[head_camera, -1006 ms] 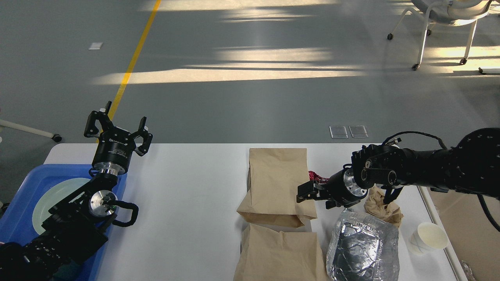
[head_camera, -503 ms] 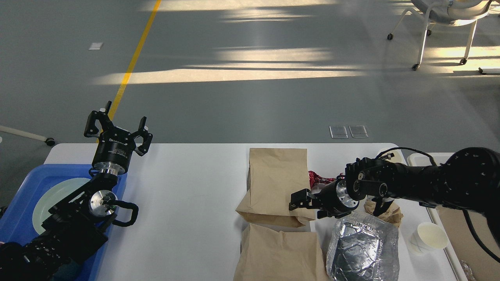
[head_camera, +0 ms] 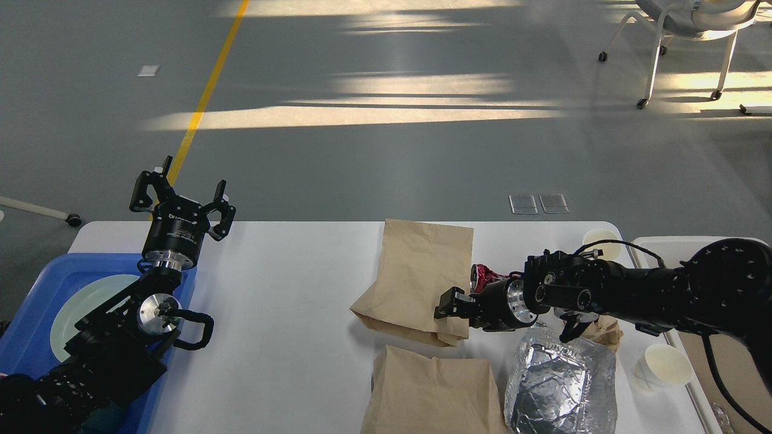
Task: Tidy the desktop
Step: 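Lower the right gripper onto the upper brown paper bag and grasp it, then lift the paper bag and carry it over to the white bin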
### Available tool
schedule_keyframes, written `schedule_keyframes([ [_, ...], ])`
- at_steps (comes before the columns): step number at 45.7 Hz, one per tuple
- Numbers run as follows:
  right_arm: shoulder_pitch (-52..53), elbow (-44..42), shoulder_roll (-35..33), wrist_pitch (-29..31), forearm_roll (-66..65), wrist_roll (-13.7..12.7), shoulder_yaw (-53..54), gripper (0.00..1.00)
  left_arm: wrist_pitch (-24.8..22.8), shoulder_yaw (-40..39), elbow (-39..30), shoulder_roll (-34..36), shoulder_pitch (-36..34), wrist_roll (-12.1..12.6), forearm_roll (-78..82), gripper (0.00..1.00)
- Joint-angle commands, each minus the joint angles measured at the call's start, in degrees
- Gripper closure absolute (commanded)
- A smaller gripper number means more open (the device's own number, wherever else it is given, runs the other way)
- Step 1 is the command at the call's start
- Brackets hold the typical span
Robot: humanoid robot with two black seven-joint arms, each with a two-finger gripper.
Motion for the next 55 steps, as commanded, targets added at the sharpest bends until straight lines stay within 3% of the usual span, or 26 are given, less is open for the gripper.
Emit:
schedule_keyframes([
  [1,0.4,0.7,-0.1,0.2,0.1,-0.3,-0.1,1.0,0.0,0.0,0.0,0.0,0.1,0.0,0.0,0.04],
  [15,3.4,4.4,-1.7,0.4,0.2,-0.1,0.3,1.0,0.0,0.0,0.0,0.0,0.1,0.0,0.0,0.04],
  [26,17.3,17.5,-7.4,1.4,0.2,-0.1,0.4,1.0,0.0,0.0,0.0,0.0,0.0,0.0,0.0,0.04],
  [42,40.6,20.2,-19.1,17.8,0.3,-0.3,6.6,1.0,0.0,0.0,0.0,0.0,0.1,0.0,0.0,0.04],
  [55,56.7,20.5,-26.8,26.9,0.1,-0.5,7.5,1.0,0.0,0.0,0.0,0.0,0.1,0.0,0.0,0.04],
])
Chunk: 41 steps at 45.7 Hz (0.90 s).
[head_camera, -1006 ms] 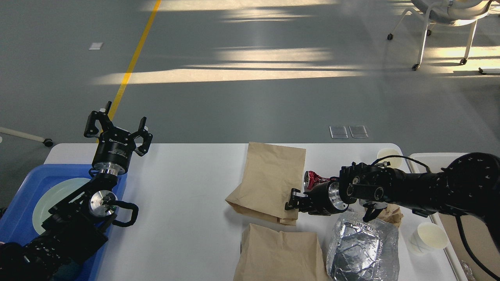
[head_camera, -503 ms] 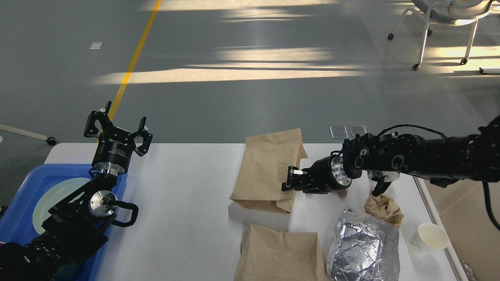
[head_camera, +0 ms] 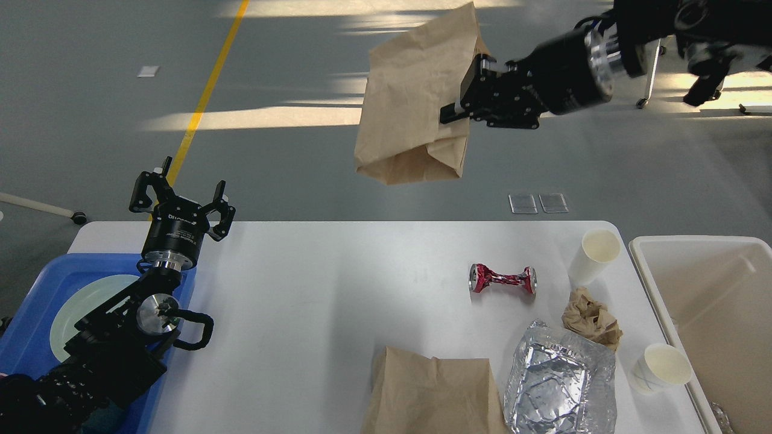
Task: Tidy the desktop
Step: 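Lift the paper bag and carry it over to the white bin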
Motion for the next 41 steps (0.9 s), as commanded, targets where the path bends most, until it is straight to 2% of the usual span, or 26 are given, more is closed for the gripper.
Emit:
schedule_keyframes([
  [1,6.8,0.2,-2.8,4.0,-0.1,0.0,0.0,1.0,0.0,0.0,0.1,0.0,0.0,0.0,0.0,0.04],
  [11,16.3,0.0,-5.1,9.3,-0.1,0.0,-0.1,1.0,0.0,0.0,0.0,0.0,-0.1,-0.1,0.0,0.04],
  [24,20.1,-0.1,-6.4,12.7,-0.5,-0.1,-0.5,1.0,0.0,0.0,0.0,0.0,0.0,-0.1,0.0,0.04],
  [33,18.7,-0.8,-6.4,12.7,-4.7,-0.1,-3.2,1.0,0.0,0.0,0.0,0.0,-0.1,0.0,0.0,0.04],
  [41,8.6,-10.0,-6.3,12.7,-10.6,0.1,-5.9,1.0,0.0,0.0,0.0,0.0,-0.1,-0.1,0.0,0.04],
])
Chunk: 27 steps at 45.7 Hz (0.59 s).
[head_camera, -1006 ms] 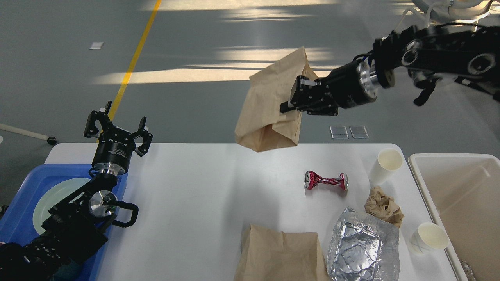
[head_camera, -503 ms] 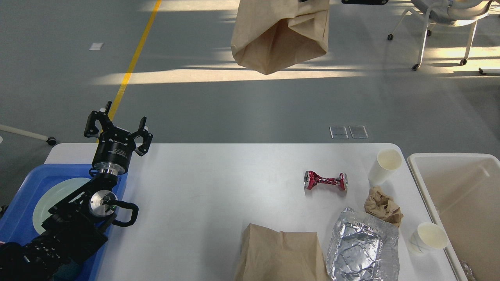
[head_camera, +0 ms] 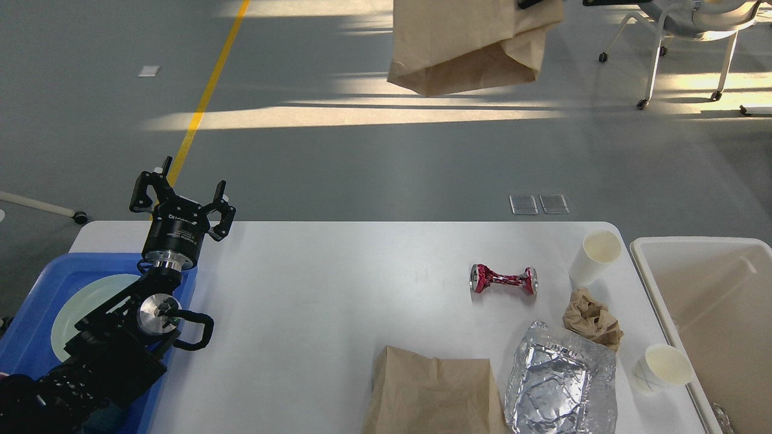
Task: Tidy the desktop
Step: 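Lift the paper bag and carry it over to the white bin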
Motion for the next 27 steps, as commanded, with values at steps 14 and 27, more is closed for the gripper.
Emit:
schedule_keyframes([
  [14,-31.0,-27.5,0.4,0.0,-10.3,0.2,-3.5,1.0,0.0,0.0,0.0,0.0,0.0,-0.1,0.0,0.04],
  [27,-47.4,-36.2,0.2,-8.4,-9.3,0.2,-10.5,1.0,0.0,0.0,0.0,0.0,0.0,-0.1,0.0,0.04],
])
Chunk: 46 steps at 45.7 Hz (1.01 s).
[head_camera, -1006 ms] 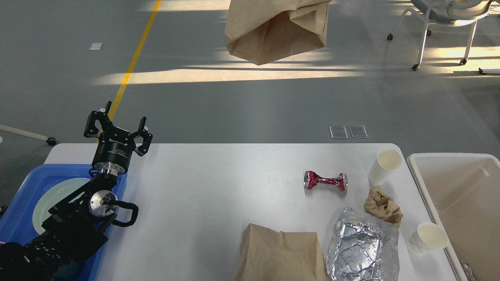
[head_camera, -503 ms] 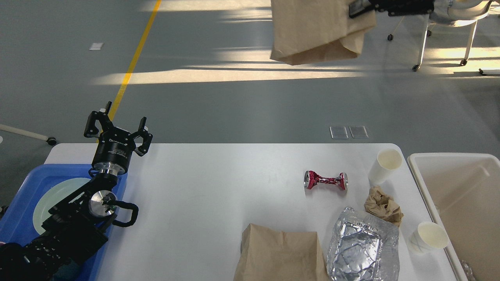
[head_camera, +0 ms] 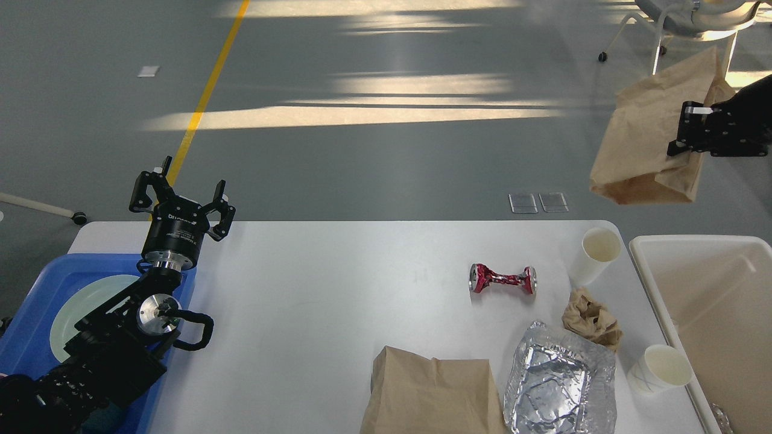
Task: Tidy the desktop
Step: 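Lift the paper bag and carry it over to the white bin, then release the bag into the bin and swing the right arm back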
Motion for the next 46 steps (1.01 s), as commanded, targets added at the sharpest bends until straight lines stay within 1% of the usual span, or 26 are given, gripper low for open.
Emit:
schedule_keyframes([
  [1,-6.7,-4.1,-0.1,-2.9,0.6,-0.1,-2.3,1.0,0.0,0.0,0.0,0.0,-0.1,0.0,0.0,0.04],
  [10,-15.7,-10.5,-0.4,-4.3,0.7,-0.1,-2.3,1.0,0.0,0.0,0.0,0.0,-0.1,0.0,0.0,0.04],
  [14,-20.1,-10.8,-1.5,-5.8,0.6,-0.1,-2.8,1.0,0.0,0.0,0.0,0.0,0.0,0.0,0.0,0.04],
  [18,-22.8,-10.8,-2.9,-7.0,0.6,-0.1,-6.0,1.0,0.0,0.0,0.0,0.0,-0.1,-0.1,0.0,0.04],
  [20,-23.9,-10.8,-3.1,-8.4,0.6,-0.1,-7.6,0.93,0.0,0.0,0.0,0.0,0.0,-0.1,0.0,0.04],
  [21,-24.5,-10.8,-3.1,-9.4,0.6,-0.1,-8.2,0.87,0.0,0.0,0.0,0.0,0.0,-0.1,0.0,0.04],
  [22,-25.1,-10.8,-3.1,-10.7,0.6,-0.1,-8.6,0.8,0.0,0.0,0.0,0.0,-0.1,0.0,0.0,0.04],
  [25,-27.6,-10.9,-3.1,-15.2,0.6,-0.3,-9.4,0.53,0.0,0.0,0.0,0.0,0.0,-0.1,0.0,0.04],
  [27,-29.6,-10.9,-3.1,-17.7,0.7,-0.3,-9.4,0.41,0.0,0.0,0.0,0.0,-0.1,0.0,0.0,0.04],
  [29,-31.1,-10.9,-3.1,-18.9,0.7,-0.4,-9.4,0.3,0.0,0.0,0.0,0.0,0.0,0.0,0.0,0.04],
  [31,-31.4,-11.0,-3.1,-19.3,0.7,-0.3,-9.3,0.14,0.0,0.0,0.0,0.0,-0.1,0.0,0.0,0.04],
  [32,-31.4,-10.9,-3.1,-19.3,0.7,-0.3,-9.2,0.08,0.0,0.0,0.0,0.0,-0.1,0.0,0.0,0.04],
  [33,-31.4,-10.9,-3.1,-19.3,0.8,-0.3,-9.0,0.04,0.0,0.0,0.0,0.0,0.0,0.0,0.0,0.04],
  [35,-31.4,-10.9,-3.0,-19.2,1.2,-0.3,-9.0,0.03,0.0,0.0,0.0,0.0,0.0,0.0,0.0,0.04],
  [42,-29.6,-11.1,-2.4,-19.2,2.8,-0.2,-8.9,0.02,0.0,0.0,0.0,0.0,-0.1,0.0,0.0,0.04],
  [45,-27.1,-11.1,-1.9,-19.0,2.9,0.1,-8.8,0.02,0.0,0.0,0.0,0.0,0.0,0.0,0.0,0.04],
  [46,-24.4,-10.9,-1.1,-18.3,3.6,0.2,-8.8,0.02,0.0,0.0,0.0,0.0,0.0,0.0,0.0,0.04],
])
